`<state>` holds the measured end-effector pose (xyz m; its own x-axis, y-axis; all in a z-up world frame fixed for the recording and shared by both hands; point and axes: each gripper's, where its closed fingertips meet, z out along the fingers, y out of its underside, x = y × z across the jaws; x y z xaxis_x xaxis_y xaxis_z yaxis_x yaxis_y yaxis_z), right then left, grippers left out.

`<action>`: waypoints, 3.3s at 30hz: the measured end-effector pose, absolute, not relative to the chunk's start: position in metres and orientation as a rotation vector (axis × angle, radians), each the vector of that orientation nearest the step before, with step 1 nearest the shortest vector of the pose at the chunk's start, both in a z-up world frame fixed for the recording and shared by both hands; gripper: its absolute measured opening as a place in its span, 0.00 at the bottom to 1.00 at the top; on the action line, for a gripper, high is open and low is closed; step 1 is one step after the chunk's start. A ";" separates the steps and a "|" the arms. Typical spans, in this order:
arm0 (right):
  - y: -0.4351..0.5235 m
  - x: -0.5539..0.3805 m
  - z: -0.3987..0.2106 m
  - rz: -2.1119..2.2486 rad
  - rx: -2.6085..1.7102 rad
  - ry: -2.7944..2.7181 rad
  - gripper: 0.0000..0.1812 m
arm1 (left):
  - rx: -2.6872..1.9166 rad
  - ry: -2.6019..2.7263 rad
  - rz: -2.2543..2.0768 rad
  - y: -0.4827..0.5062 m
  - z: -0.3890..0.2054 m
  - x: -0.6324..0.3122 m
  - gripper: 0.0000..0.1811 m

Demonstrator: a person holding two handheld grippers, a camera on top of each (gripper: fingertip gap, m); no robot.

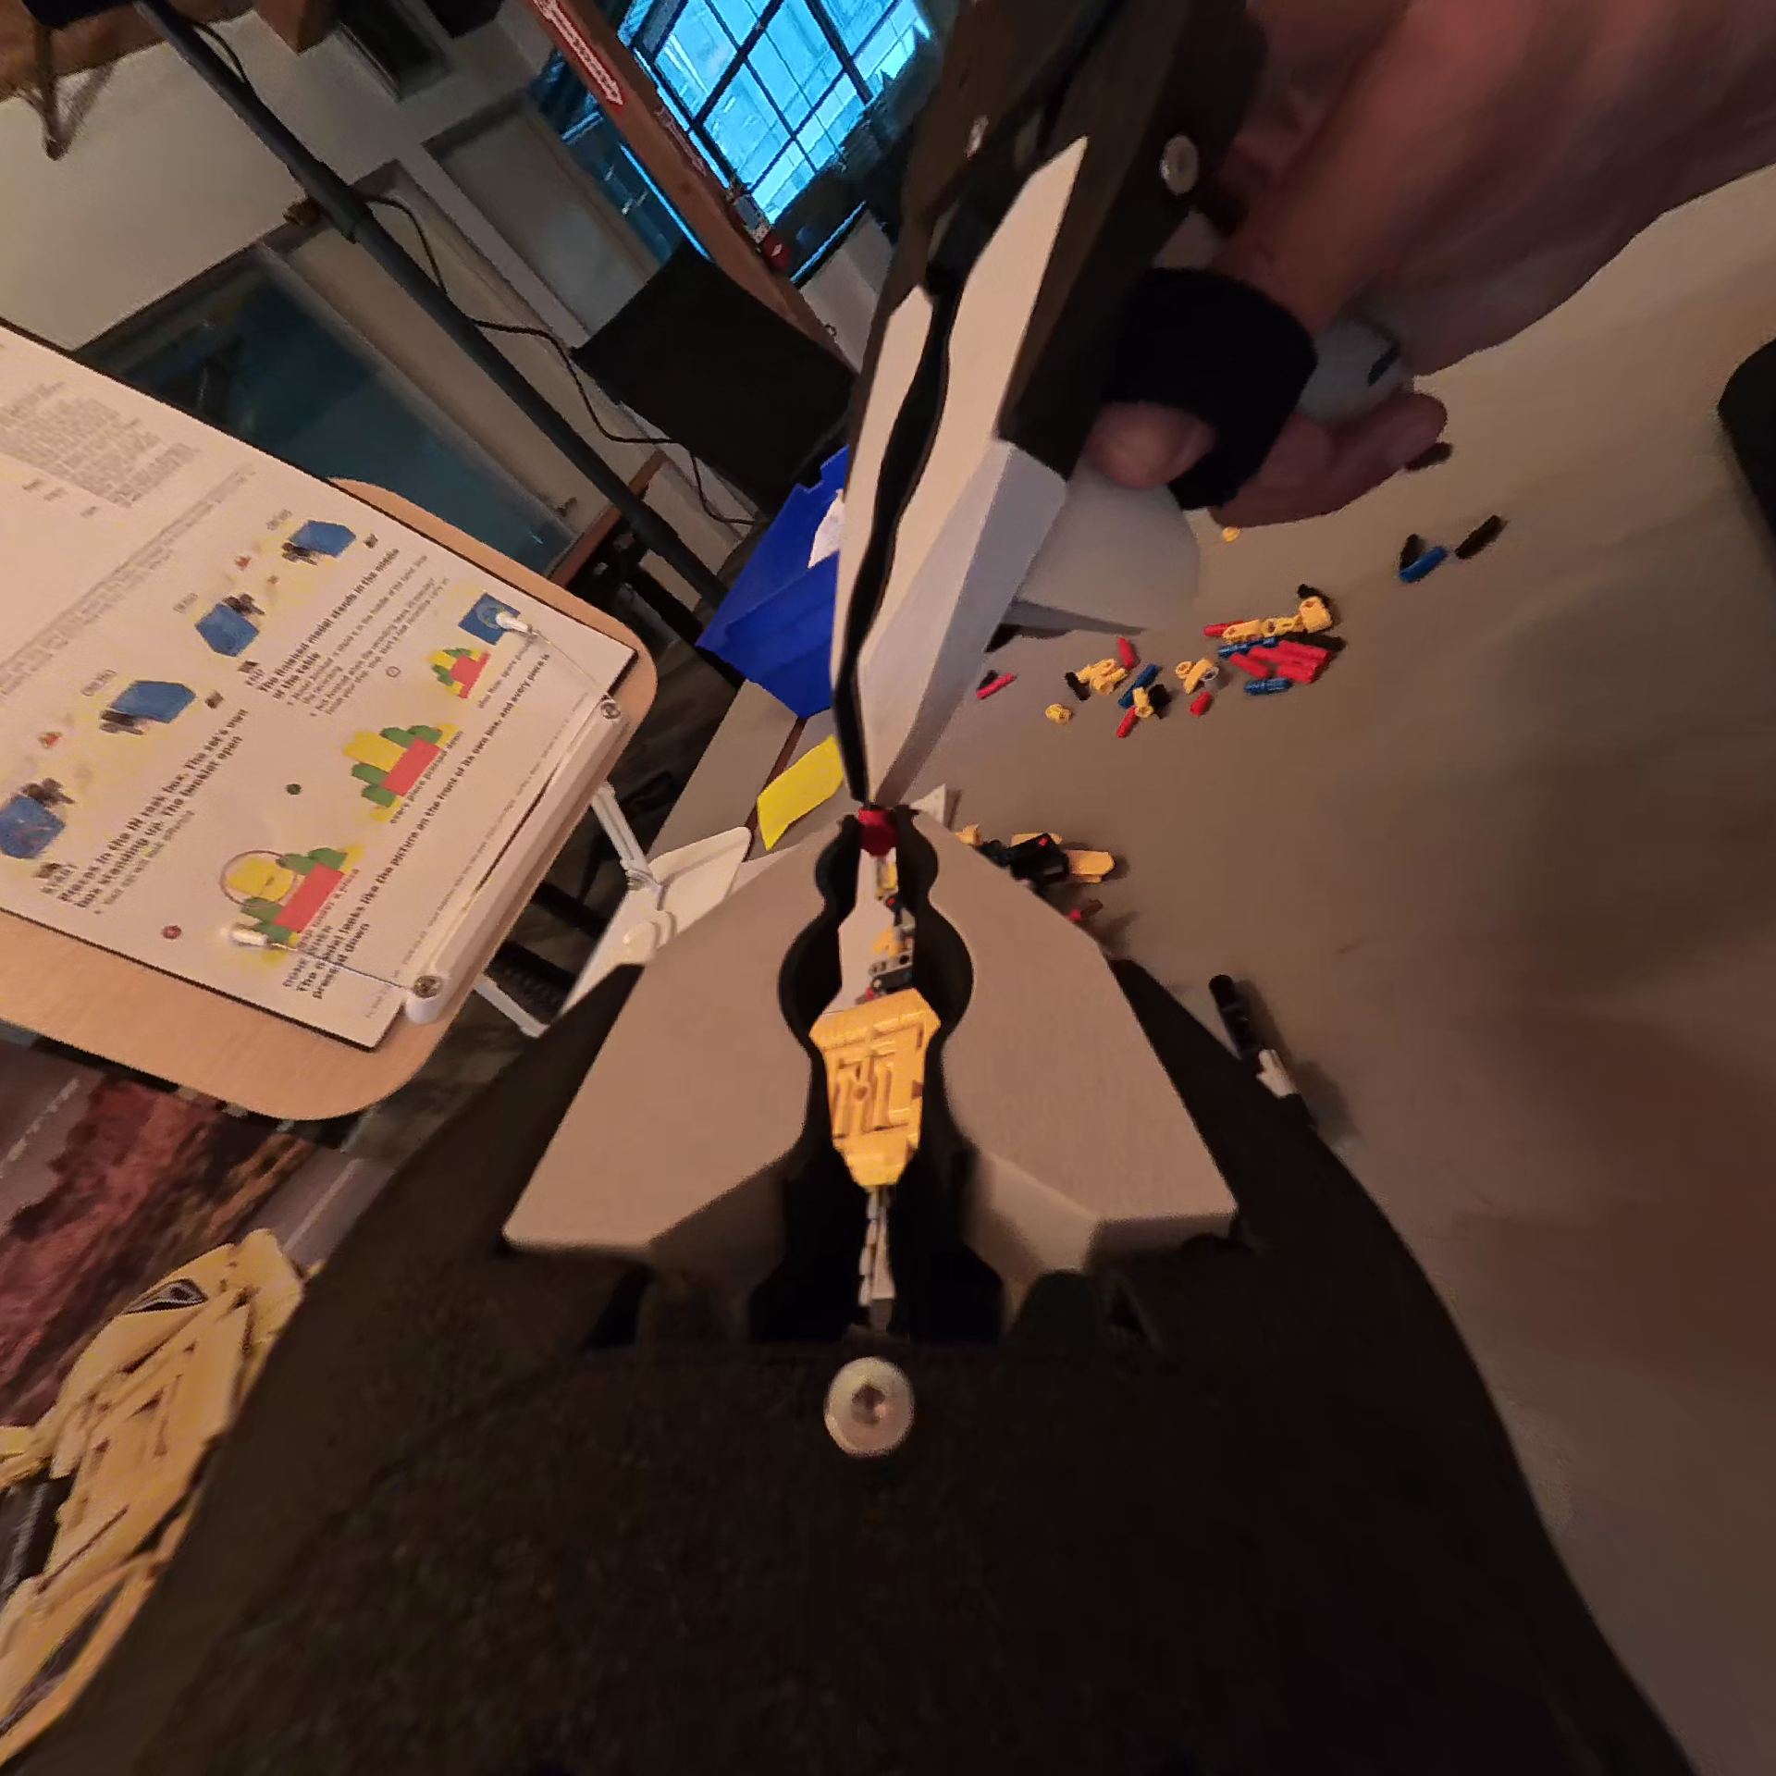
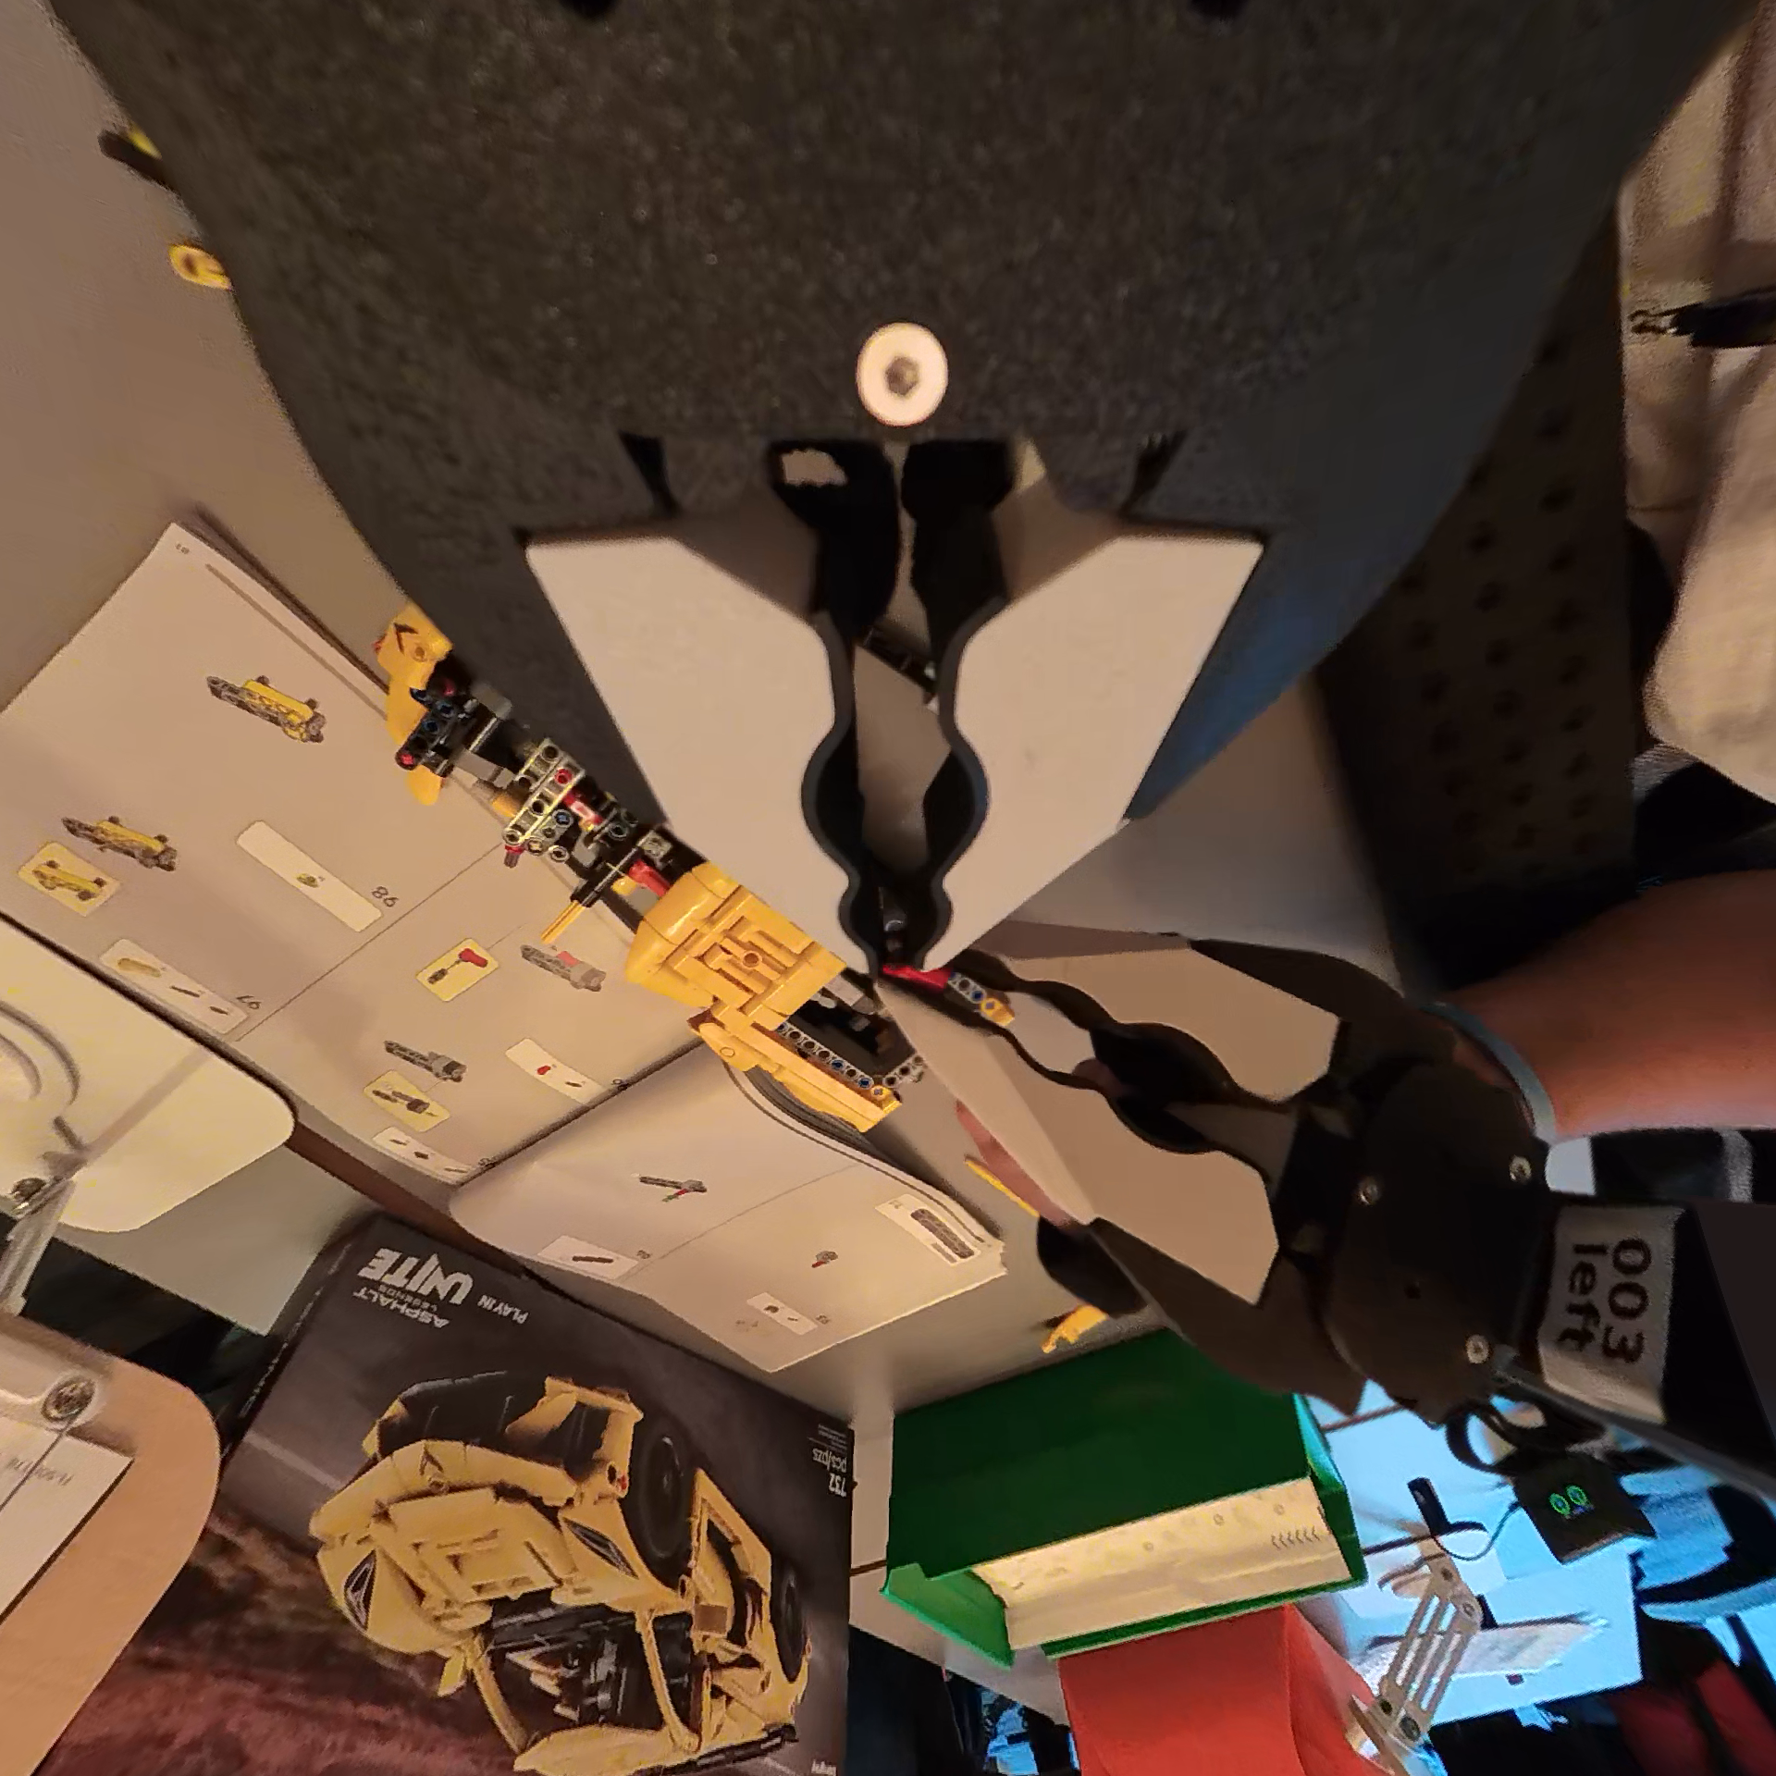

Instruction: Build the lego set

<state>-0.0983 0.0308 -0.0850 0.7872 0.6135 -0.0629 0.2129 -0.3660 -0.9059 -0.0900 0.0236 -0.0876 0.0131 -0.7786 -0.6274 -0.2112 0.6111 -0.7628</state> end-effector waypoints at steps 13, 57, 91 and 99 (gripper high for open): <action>0.019 -0.097 -0.072 0.502 -1.982 -0.641 0.02 | -0.805 1.494 -0.472 0.011 -0.073 -0.089 0.03; -0.098 -0.004 -0.230 0.119 -2.602 -1.294 0.03 | -1.051 1.499 -0.605 0.050 -0.102 -0.092 0.04; 0.006 -0.090 -0.078 0.270 -2.016 -0.878 0.02 | -0.807 1.516 -0.634 0.003 -0.081 -0.085 0.03; 0.002 -0.091 -0.073 0.761 -2.077 -0.617 0.02 | -0.769 1.494 -0.555 -0.002 -0.075 -0.084 0.03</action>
<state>-0.0910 0.0024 -0.0733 0.6974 0.6520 -0.2975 0.1561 -0.5433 -0.8249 -0.0842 -0.0024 -0.0749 0.0283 -0.7471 -0.6641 -0.1321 0.6558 -0.7433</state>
